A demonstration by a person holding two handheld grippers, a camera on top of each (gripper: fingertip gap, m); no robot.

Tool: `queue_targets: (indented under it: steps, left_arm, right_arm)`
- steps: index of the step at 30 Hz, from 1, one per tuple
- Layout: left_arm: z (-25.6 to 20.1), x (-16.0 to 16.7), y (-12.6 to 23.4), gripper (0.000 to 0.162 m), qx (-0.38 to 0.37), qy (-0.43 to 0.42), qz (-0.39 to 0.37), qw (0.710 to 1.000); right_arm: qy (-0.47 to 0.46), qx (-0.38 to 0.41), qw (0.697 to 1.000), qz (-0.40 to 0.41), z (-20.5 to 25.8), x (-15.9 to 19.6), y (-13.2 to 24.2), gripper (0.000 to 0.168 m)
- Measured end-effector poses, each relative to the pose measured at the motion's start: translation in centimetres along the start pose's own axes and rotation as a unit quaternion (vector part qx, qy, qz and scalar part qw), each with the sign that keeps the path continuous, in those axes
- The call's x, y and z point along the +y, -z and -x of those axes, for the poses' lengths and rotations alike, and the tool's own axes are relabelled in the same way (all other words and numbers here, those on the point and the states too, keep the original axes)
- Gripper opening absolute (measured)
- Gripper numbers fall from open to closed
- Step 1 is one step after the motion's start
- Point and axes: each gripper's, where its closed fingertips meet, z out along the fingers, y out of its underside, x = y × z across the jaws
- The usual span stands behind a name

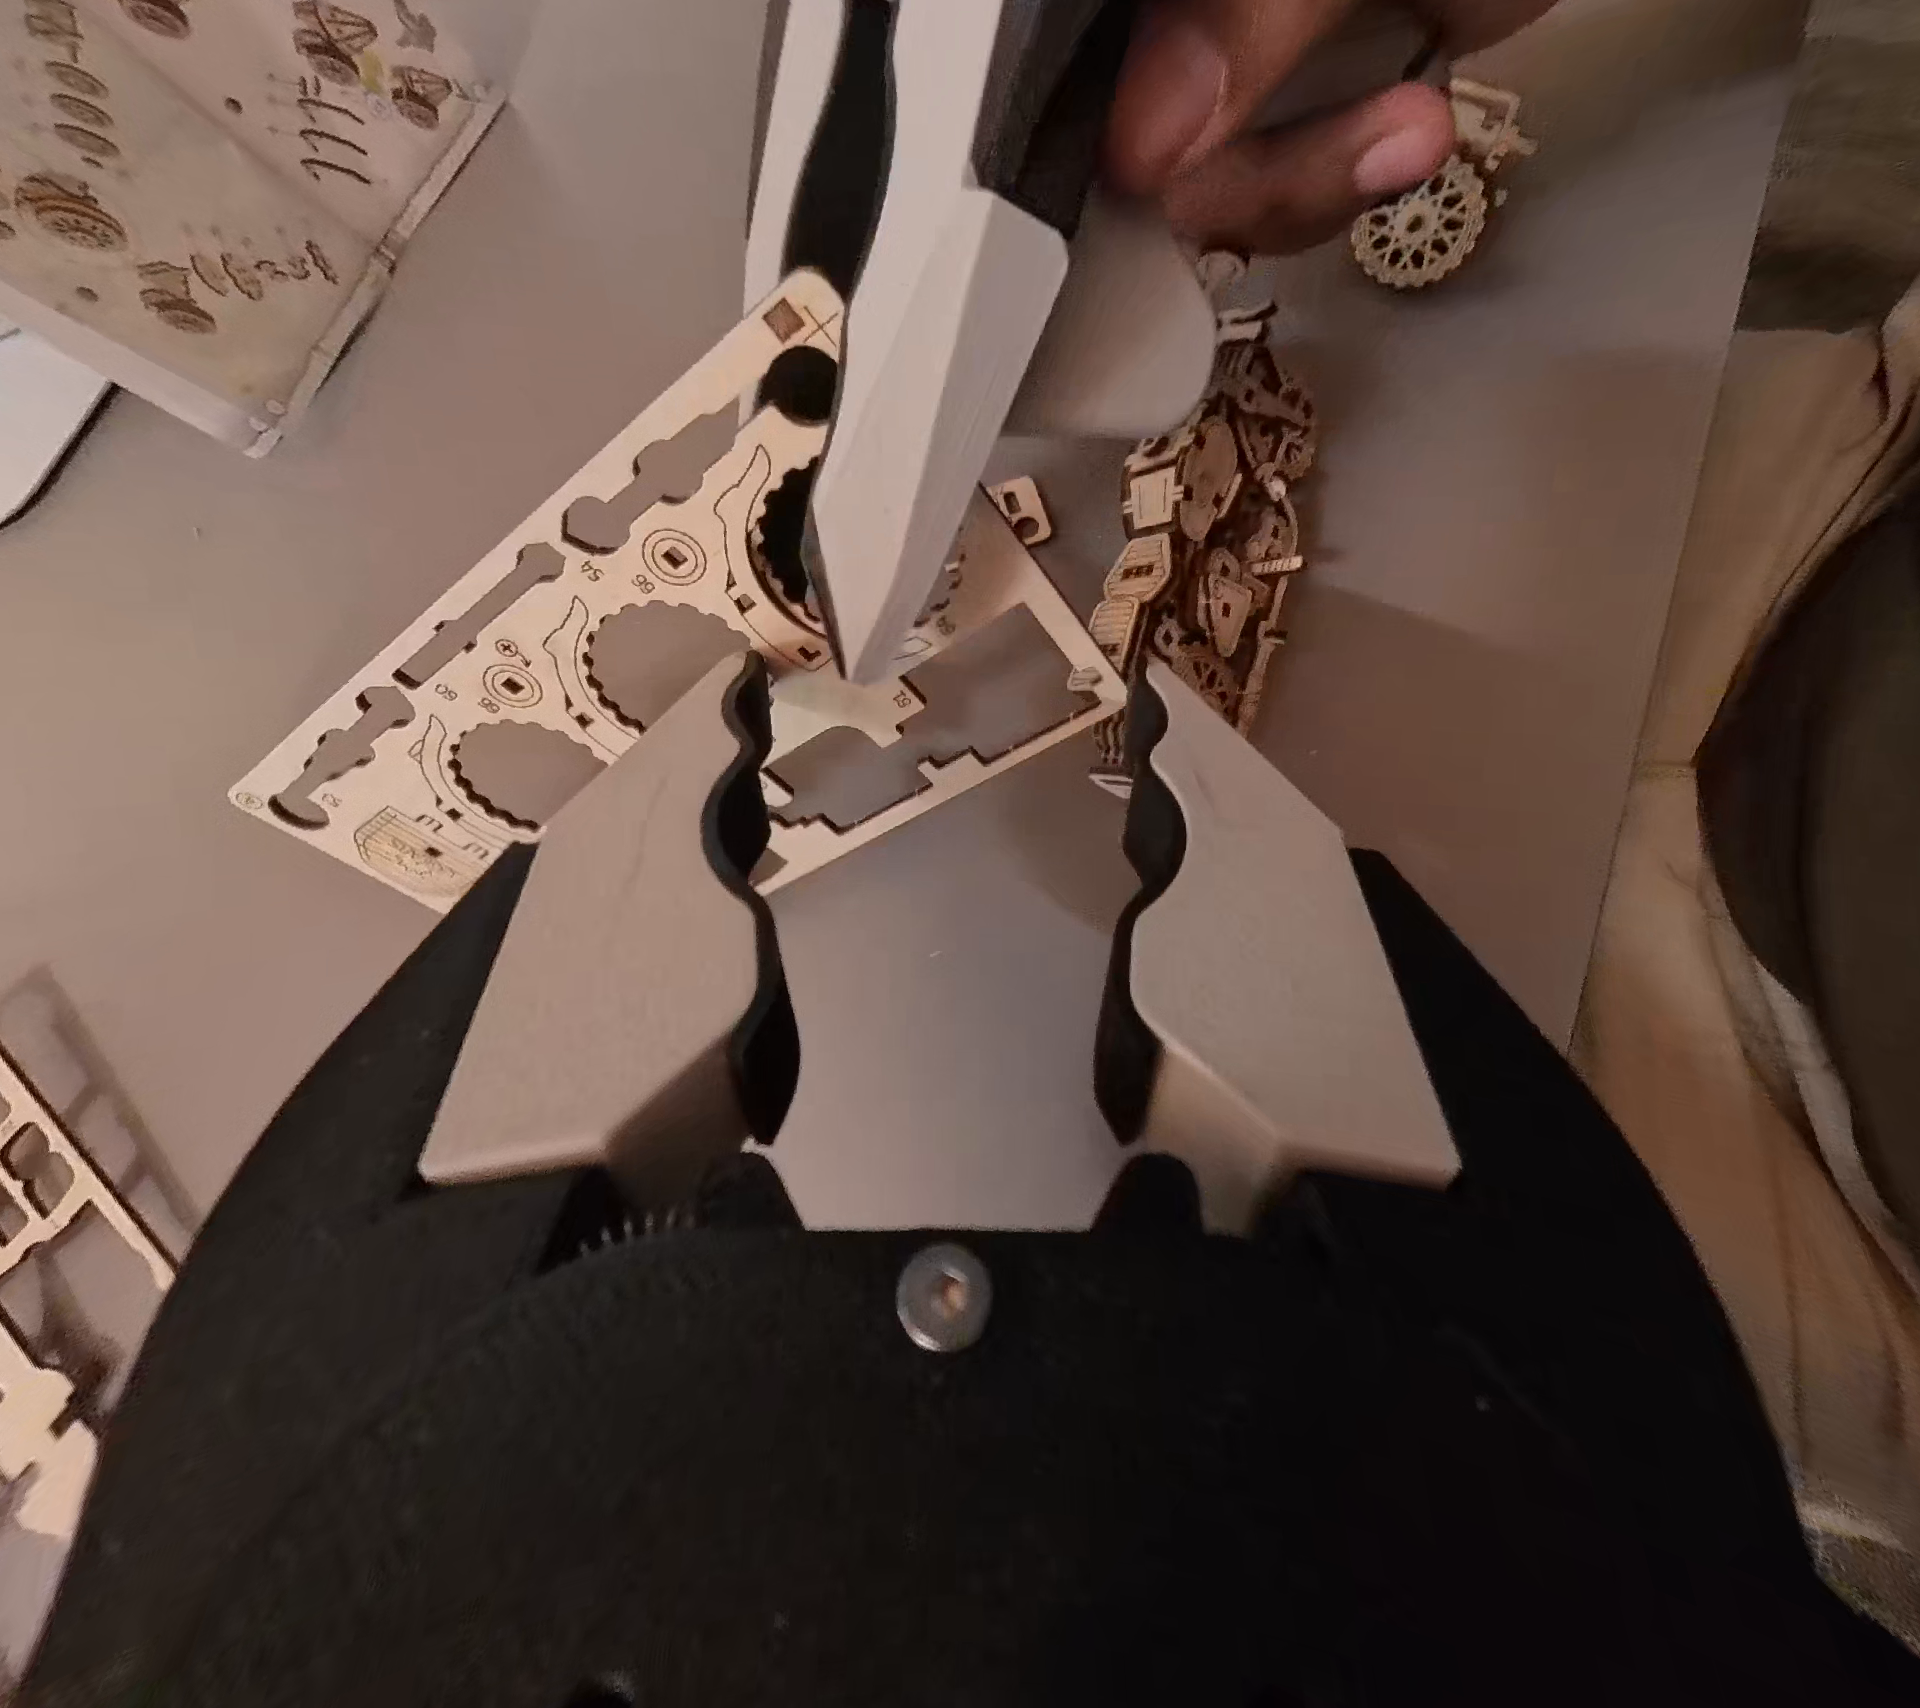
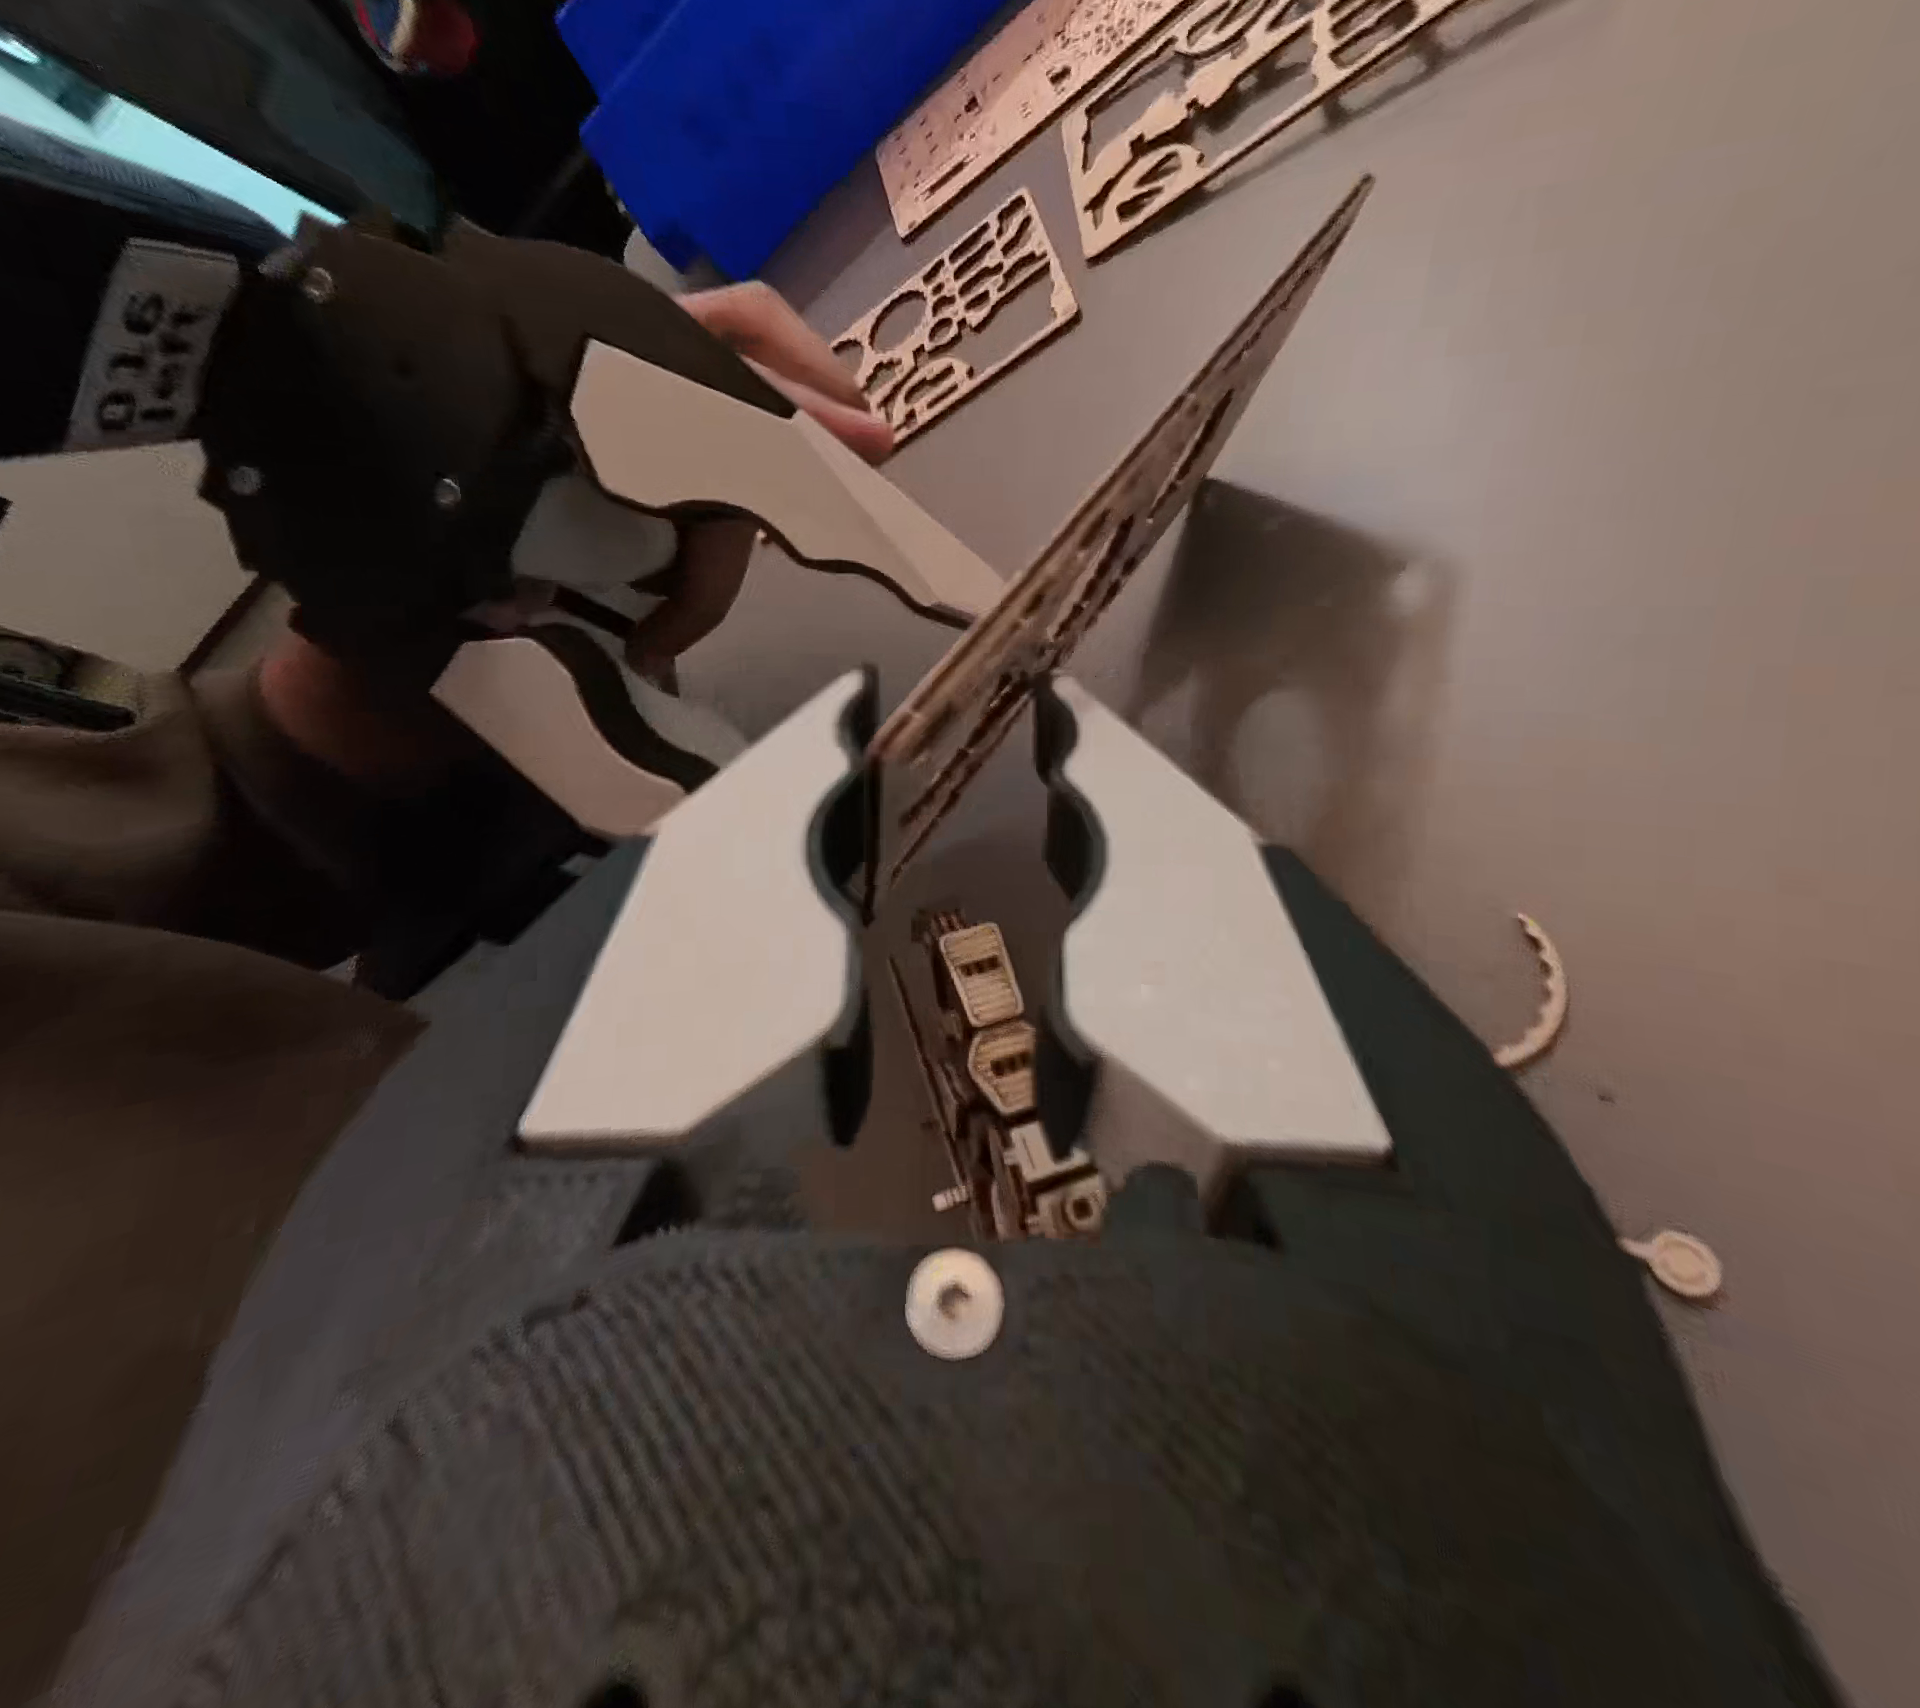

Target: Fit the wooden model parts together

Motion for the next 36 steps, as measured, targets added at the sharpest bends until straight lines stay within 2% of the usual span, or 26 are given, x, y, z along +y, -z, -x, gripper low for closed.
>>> queue_targets:
  steps: [1,3,4,6,10,13,16,20,22,23,24,26,27,29,31,32,36]
  left_arm:
    - [0.1,-0.2,0.2,0.067,0.0,0.009,-0.014,1.0]
    - [0.6,-1.1,1.0,0.069,0.002,0.042,-0.062,0.997]
    - [1.0,-1.9,1.6,0.074,-0.001,0.063,-0.098,0.993]
    - [2.2,-3.9,3.1,0.072,-0.019,0.108,-0.185,0.977]
    - [5.1,-6.7,6.5,0.074,-0.069,0.206,-0.334,0.917]
    - [6.4,-7.5,7.2,0.074,-0.085,0.275,-0.393,0.873]
    - [6.2,-8.3,5.0,0.072,-0.036,0.357,-0.423,0.832]
    - [5.3,-11.4,2.4,0.072,0.109,0.431,-0.463,0.766]
    - [6.5,-12.8,2.6,0.06,0.154,0.453,-0.494,0.726]
    - [7.0,-13.4,2.8,0.046,0.175,0.45,-0.506,0.715]
    - [7.2,-13.9,2.7,0.033,0.19,0.442,-0.507,0.714]
    - [7.3,-14.4,1.4,0.025,0.199,0.419,-0.489,0.738]
    - [7.5,-14.2,0.6,0.013,0.193,0.407,-0.477,0.754]
    - [8.3,-13.9,0.0,0.004,0.187,0.373,-0.481,0.771]
    - [9.5,-13.2,-0.9,0.0,0.193,0.353,-0.465,0.788]
    - [10.1,-12.9,-1.4,0.0,0.196,0.341,-0.454,0.8]
    - [10.3,-11.6,-3.5,0.0,0.243,0.286,-0.394,0.839]
  right_arm:
    - [0.003,0.005,1.0,-0.011,-0.1,-0.3,0.1,0.026]
    - [0.0,0.007,0.999,-0.039,-0.3,-1.0,0.8,0.019]
    - [-0.007,0.005,0.998,-0.056,-0.5,-1.5,1.4,0.012]
    - [-0.019,-0.019,0.994,-0.108,-0.4,-3.1,3.1,0.0]
    - [-0.034,-0.028,0.979,-0.201,-1.0,-5.8,6.6,0.0]
    - [-0.029,-0.039,0.965,-0.259,-0.8,-7.1,9.0,0.0]
    - [-0.01,-0.068,0.948,-0.309,0.2,-8.0,10.8,0.0]
    - [-0.02,-0.087,0.94,-0.33,0.1,-8.2,11.7,0.0]
    - [-0.04,-0.105,0.936,-0.333,0.0,-8.1,11.9,0.0]
    - [-0.049,-0.11,0.935,-0.333,-0.1,-8.0,11.9,0.0]
    - [-0.055,-0.112,0.934,-0.334,-0.3,-7.9,11.9,0.0]
    - [-0.054,-0.102,0.936,-0.332,-0.7,-7.7,11.9,0.0]
    - [-0.046,-0.092,0.939,-0.329,-1.0,-7.5,11.7,0.0]
    - [-0.031,-0.059,0.948,-0.311,-2.2,-7.0,11.2,0.002]
    - [-0.02,-0.022,0.962,-0.272,-4.0,-6.0,10.3,0.027]
    - [-0.015,-0.011,0.965,-0.262,-4.7,-5.6,10.0,0.034]
    - [-0.021,0.034,0.964,-0.264,-8.0,-5.3,10.2,0.042]
